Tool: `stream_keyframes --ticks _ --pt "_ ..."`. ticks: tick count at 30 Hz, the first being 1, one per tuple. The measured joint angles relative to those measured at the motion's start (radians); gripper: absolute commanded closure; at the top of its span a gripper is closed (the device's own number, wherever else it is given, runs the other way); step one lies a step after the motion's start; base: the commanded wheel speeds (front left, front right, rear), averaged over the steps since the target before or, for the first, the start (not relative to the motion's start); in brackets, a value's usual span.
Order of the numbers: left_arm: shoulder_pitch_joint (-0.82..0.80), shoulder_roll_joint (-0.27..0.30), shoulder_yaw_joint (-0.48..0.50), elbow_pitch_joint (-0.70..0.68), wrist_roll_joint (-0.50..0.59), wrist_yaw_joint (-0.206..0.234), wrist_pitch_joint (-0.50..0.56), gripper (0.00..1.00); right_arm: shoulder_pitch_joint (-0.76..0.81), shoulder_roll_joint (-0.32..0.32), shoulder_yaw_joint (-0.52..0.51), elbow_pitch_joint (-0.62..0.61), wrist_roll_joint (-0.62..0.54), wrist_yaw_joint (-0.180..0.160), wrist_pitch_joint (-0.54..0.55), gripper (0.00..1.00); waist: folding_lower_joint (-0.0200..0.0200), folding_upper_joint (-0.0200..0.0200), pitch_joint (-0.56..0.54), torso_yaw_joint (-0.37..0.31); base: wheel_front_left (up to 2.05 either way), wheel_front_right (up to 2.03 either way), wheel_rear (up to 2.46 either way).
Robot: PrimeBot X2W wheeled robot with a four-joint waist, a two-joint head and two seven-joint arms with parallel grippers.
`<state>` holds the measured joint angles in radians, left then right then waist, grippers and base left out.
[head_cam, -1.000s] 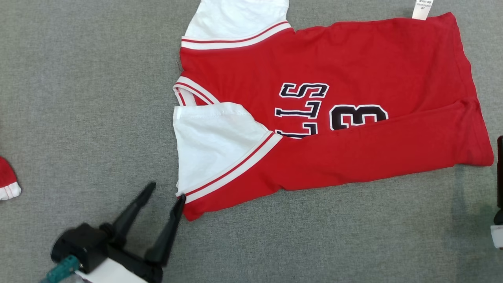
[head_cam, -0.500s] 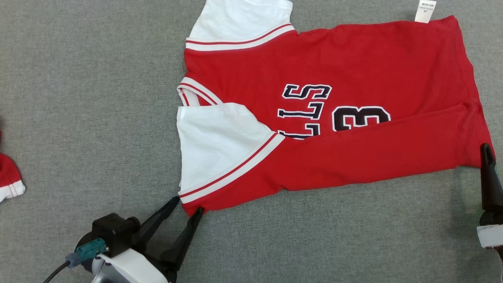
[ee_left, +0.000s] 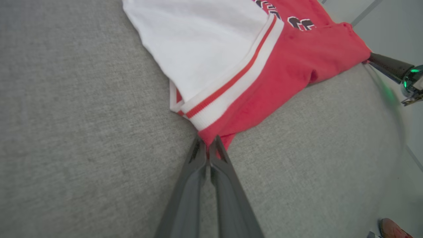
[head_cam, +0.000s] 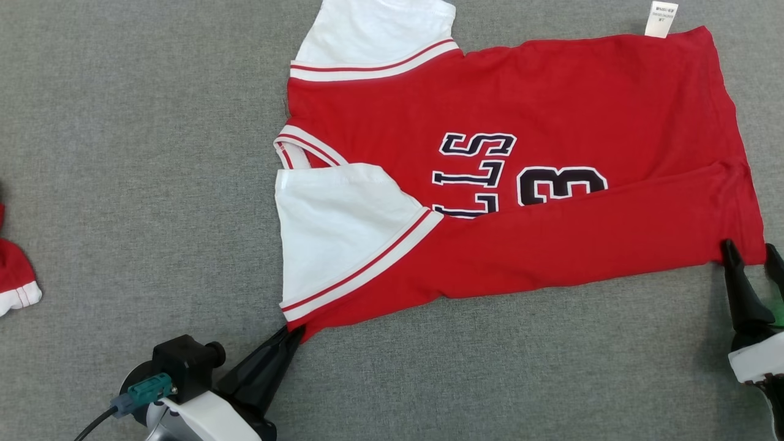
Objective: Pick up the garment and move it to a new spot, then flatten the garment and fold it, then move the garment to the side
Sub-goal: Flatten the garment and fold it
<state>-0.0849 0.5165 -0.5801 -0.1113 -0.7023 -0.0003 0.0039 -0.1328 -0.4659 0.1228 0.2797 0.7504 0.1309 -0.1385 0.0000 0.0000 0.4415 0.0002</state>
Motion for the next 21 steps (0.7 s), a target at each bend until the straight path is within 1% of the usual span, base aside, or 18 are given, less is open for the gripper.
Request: stream_keyframes --ticks 1,2,7,9,13,16,21 --pt "0.0 0.001 0.0 -0.001 0.002 0.0 0.0 1.0 -0.007 -0.005 0.013 0.005 0.009 0.0 0.009 0.6 0.0 0.0 0.0 0.001 0.0 0.0 0.0" --pt "0.0 0.002 -0.001 -0.001 0.005 0.0 -0.002 1.0 -0.013 -0.011 0.023 0.008 0.018 0.0 0.016 1.0 0.0 0.0 -0.001 0.001 0.0 0.0 0.0" --pt "0.0 0.022 -0.003 -0.013 0.021 -0.001 -0.005 1.0 -0.01 -0.041 0.048 0.001 0.033 0.0 0.004 1.0 0.0 0.0 -0.007 0.006 0.0 0.0 0.0" --pt "0.004 0.039 -0.004 -0.034 0.026 -0.012 -0.012 1.0 0.008 -0.066 0.048 -0.011 0.049 0.0 -0.004 1.0 0.0 0.0 -0.012 0.008 0.0 0.0 0.0" --pt "0.054 0.08 -0.013 -0.077 0.026 -0.016 0.001 1.0 0.078 -0.101 0.049 -0.04 0.084 0.0 0.007 1.0 0.0 0.0 -0.03 0.009 0.0 0.0 0.0" --pt "0.096 0.115 -0.025 -0.117 0.034 -0.004 0.031 1.0 0.131 -0.131 0.036 -0.063 0.098 0.001 0.019 1.0 0.0 0.0 -0.047 0.009 0.0 0.0 0.0" --pt "0.161 0.154 -0.04 -0.189 0.04 0.036 0.076 1.0 0.229 -0.179 0.007 -0.112 0.124 0.001 0.051 1.0 0.0 0.0 -0.063 0.016 0.0 0.0 0.0"
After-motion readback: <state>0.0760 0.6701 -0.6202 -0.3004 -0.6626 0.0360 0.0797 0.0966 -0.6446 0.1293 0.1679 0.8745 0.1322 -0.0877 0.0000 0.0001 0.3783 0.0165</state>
